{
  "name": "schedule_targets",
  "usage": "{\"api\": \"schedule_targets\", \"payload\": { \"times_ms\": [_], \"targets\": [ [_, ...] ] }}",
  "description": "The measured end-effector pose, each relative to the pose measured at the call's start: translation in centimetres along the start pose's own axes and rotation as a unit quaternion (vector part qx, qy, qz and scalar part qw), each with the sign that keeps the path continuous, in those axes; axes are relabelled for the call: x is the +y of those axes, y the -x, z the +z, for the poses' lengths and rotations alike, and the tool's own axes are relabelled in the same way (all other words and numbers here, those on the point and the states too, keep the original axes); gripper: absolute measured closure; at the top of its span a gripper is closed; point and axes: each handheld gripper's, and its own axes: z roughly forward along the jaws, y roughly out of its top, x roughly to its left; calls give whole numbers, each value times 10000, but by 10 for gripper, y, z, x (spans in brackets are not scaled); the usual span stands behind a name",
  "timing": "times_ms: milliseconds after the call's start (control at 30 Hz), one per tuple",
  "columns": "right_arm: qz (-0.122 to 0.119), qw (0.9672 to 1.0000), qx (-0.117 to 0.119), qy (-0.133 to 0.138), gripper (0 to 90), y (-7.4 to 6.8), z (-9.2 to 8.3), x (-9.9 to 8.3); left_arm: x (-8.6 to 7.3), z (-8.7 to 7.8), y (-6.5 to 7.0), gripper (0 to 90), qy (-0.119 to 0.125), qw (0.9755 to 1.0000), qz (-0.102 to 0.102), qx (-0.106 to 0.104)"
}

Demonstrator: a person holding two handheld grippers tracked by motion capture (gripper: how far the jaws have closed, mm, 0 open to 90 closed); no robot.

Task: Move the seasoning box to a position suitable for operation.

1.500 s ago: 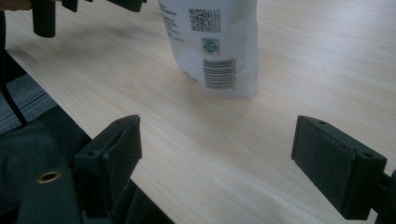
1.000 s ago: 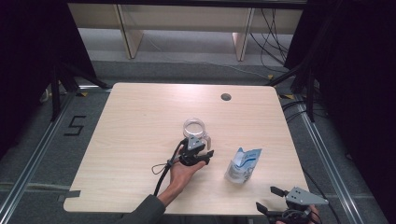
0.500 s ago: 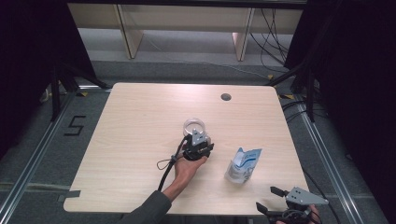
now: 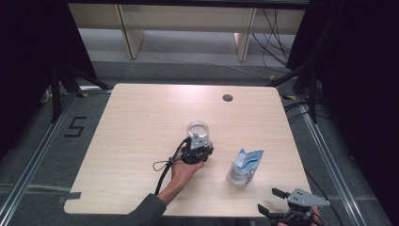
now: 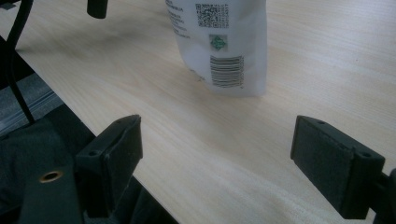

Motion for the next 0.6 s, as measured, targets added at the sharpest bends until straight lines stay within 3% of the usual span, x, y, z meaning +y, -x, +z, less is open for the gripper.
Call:
{"api": "schedule_targets", "payload": {
  "times_ms": [233, 367, 467, 567, 600],
  "targets": [
    [-6, 10000, 6, 15, 177, 0, 0, 0, -7, -15, 2, 858, -117, 9986, 256, -444],
    [-260, 9996, -50, 106, 177, 3, 1, 0, -11, -22, 2, 854, -131, 9978, 391, -527],
    [-265, 9996, -54, 111, 177, 3, 1, 1, -17, -33, 1, 850, -177, 9954, 590, -727],
    [-263, 9996, -60, 109, 177, 3, 1, 1, -20, -40, 1, 847, -227, 9944, 654, -798],
    [-262, 9996, -56, 113, 176, 3, 1, 1, -21, -42, 0, 846, -227, 9931, 774, -855]
  ]
}}
